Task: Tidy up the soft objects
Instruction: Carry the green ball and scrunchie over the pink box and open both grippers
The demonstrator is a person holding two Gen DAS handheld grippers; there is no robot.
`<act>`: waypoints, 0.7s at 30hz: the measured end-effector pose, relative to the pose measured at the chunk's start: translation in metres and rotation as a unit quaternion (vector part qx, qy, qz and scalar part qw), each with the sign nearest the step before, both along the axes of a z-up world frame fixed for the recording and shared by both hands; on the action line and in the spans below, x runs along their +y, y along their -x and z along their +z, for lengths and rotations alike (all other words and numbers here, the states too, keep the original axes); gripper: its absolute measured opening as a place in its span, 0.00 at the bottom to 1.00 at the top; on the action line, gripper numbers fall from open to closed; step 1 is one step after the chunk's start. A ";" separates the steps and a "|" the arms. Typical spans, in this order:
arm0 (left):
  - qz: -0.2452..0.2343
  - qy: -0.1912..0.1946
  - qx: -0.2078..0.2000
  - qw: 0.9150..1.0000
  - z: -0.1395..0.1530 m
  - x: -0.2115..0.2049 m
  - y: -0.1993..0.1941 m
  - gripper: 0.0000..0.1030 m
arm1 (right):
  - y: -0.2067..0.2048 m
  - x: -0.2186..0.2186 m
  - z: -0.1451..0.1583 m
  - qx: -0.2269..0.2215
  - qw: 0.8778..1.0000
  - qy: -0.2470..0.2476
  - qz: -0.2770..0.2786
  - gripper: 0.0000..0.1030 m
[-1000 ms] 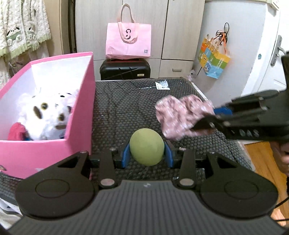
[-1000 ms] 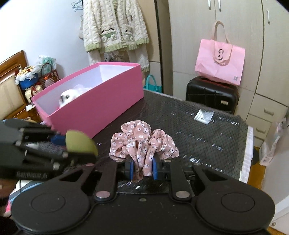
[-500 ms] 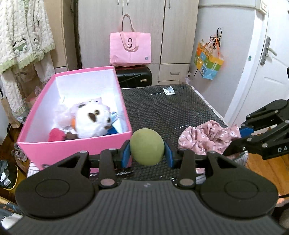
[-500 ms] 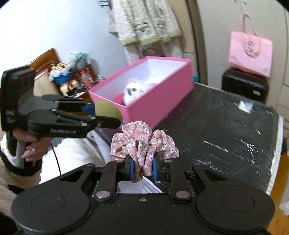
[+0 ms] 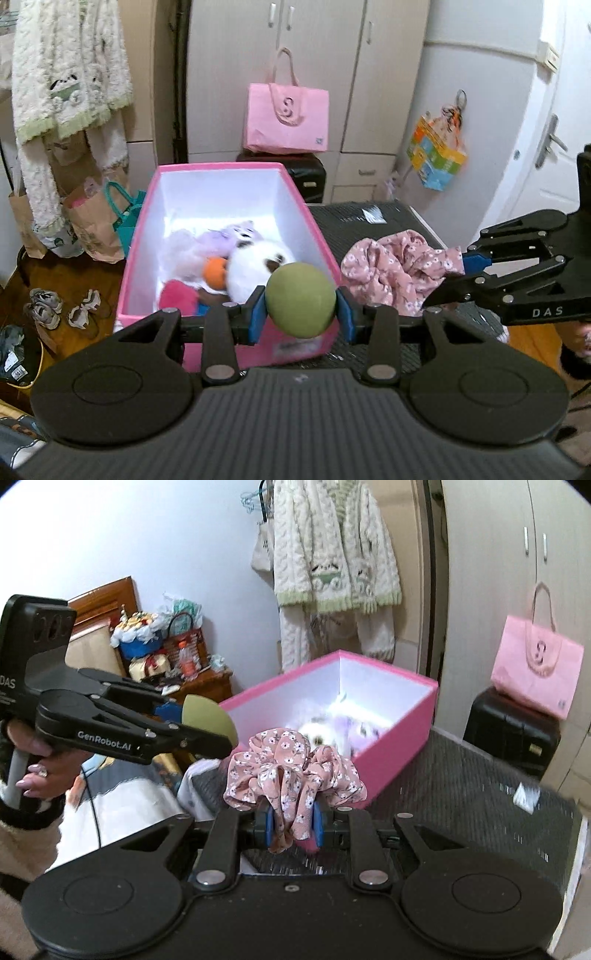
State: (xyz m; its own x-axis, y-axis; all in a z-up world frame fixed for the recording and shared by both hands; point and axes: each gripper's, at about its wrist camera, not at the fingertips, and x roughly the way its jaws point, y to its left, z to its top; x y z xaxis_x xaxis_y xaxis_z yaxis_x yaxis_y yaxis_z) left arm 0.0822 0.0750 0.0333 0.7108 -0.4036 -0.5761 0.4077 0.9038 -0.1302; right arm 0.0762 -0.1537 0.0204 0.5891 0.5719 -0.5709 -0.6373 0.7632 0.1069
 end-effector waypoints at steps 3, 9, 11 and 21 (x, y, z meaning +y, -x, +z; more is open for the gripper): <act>0.022 0.003 -0.006 1.000 -0.006 0.010 -0.013 0.38 | -0.013 0.014 -0.004 0.002 1.000 -0.012 0.002 0.26; 0.037 0.033 0.004 0.999 -0.017 0.022 -0.059 0.38 | -0.044 0.047 -0.009 -0.041 0.999 0.031 -0.007 0.25; 0.043 0.036 -0.002 0.998 -0.016 0.021 -0.077 0.38 | -0.060 0.054 -0.008 -0.065 0.996 0.050 -0.022 0.25; 0.054 0.031 0.039 0.997 -0.019 0.011 -0.174 0.38 | -0.156 0.066 -0.009 -0.035 0.995 0.065 -0.066 0.26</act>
